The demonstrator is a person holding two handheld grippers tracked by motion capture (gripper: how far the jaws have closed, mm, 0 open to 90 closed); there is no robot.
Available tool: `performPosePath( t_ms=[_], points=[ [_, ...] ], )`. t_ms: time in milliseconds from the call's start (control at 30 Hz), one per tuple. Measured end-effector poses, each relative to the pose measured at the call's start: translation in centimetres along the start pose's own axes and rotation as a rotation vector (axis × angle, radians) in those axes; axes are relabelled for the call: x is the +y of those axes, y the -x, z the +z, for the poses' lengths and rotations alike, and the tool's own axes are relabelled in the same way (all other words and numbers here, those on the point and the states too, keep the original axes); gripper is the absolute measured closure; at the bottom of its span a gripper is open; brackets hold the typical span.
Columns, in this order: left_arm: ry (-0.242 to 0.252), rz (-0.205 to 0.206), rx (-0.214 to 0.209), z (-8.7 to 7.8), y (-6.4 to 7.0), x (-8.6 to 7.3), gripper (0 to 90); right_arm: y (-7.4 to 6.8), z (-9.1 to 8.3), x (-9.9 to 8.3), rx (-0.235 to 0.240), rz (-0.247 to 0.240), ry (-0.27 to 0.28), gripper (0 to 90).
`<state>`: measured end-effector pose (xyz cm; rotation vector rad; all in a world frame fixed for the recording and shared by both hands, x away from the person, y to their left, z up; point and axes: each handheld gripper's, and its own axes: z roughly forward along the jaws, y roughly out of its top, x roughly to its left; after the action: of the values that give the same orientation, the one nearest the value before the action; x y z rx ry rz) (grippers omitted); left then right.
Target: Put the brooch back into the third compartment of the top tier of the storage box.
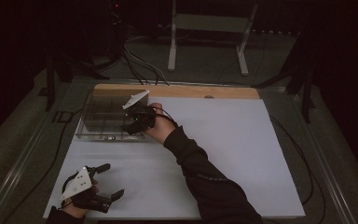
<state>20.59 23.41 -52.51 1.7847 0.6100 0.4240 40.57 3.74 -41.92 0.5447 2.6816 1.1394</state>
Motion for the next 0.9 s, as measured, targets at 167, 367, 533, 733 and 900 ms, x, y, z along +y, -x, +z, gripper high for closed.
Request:
performPosePath(
  t_ms=[167,367,533,733,900],
  points=[
    [0.0,-0.001,0.0,0.0,0.0,0.0,0.6,0.0,-0.5,-0.2,0.016,0.03,0.028,25.3],
    [0.0,0.001,0.002,0.0,0.0,0.0,0.6,-0.1,-0.7,-0.4,0.037,0.037,0.007,13.0],
    [0.0,-0.002,0.004,-0.1,0.0,0.0,0.6,-0.4,-0.8,-0.4,0.054,0.001,-0.004,3.9],
    [-0.002,-0.002,0.005,-0.1,0.0,-0.1,0.6,-0.6,-1.2,-0.2,0.063,-0.025,0.006,0.0],
    [-0.004,-0.004,0.01,-0.2,0.0,-0.1,0.6,-0.4,-1.8,-0.3,0.049,-0.028,0.014,0.0]
  ],
)
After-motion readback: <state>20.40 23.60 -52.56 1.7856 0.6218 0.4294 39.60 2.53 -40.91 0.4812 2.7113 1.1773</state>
